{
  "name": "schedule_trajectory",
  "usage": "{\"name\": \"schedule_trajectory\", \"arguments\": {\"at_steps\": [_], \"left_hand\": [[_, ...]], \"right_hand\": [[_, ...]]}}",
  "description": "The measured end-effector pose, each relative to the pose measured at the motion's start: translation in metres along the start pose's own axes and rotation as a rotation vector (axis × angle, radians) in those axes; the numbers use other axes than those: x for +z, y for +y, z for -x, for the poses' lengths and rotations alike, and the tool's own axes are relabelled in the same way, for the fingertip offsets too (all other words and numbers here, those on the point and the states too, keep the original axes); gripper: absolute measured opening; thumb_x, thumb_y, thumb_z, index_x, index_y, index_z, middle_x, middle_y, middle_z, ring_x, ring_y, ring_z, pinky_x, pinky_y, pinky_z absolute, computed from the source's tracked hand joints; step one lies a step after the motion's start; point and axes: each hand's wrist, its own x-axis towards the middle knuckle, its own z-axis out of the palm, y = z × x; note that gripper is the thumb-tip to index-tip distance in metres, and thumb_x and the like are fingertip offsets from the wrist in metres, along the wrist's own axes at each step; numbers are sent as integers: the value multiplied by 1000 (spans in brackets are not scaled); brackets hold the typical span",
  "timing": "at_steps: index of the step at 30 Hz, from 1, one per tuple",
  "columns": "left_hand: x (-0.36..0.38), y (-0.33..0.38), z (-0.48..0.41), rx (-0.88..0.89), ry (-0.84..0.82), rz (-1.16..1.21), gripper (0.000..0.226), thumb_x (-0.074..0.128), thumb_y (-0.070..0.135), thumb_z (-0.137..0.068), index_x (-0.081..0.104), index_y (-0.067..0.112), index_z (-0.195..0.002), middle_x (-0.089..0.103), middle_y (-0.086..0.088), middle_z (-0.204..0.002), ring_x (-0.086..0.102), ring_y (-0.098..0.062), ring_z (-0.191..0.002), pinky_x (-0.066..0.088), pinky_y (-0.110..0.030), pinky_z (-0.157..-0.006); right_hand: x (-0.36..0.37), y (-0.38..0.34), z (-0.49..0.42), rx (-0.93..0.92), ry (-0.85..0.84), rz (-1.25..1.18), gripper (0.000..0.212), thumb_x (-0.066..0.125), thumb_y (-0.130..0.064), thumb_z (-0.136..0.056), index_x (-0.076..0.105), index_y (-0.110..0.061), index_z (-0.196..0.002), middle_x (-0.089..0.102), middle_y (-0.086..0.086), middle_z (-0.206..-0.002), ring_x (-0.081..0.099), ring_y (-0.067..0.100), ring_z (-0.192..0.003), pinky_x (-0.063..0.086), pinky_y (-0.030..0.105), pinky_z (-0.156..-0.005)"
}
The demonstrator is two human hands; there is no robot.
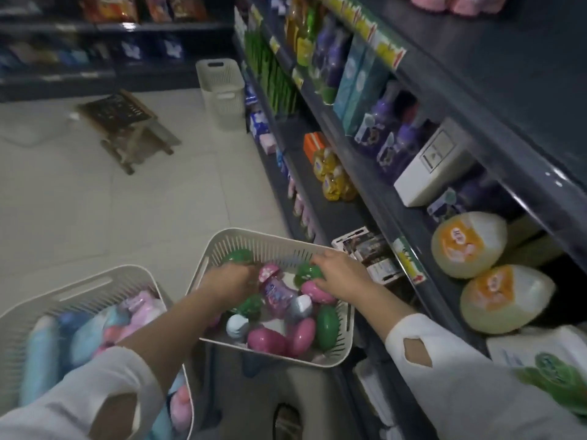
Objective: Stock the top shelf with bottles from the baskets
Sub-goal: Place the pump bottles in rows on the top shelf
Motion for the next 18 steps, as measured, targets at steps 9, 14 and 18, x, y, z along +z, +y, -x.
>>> {"name": "schedule_trajectory", "arguments": {"at_steps": [9,14,18], "left_hand": [[104,-12,-37,-126,-210,-12,41,53,32,-91,47,28,-131,49,-5,-130,51,-23,-121,33,-43,-105],[140,-18,-50,-163,-289,39,44,58,32,-88,48,19,-130,49,-8,-129,55,-29,-116,47,-41,-93],[150,-22,-52,-157,-260,4,37,49,25,-92,48,15,-128,49,-11,-127,57,-33,-112,48,-40,-84]], "right_hand": [[114,9,-45,-4,-209,14,48,63,-28,-87,47,-17,-131,49,8,-133,51,29,-118,45,36,-91],[159,12,-55,39,-257,-41,54,59,-23,-89,40,-18,-139,43,10,-138,54,32,-112,48,39,-90],[182,10,-61,155,-175,-200,31,36,-20,-98,51,-12,-125,54,10,-123,53,29,-105,35,29,-76]]}}
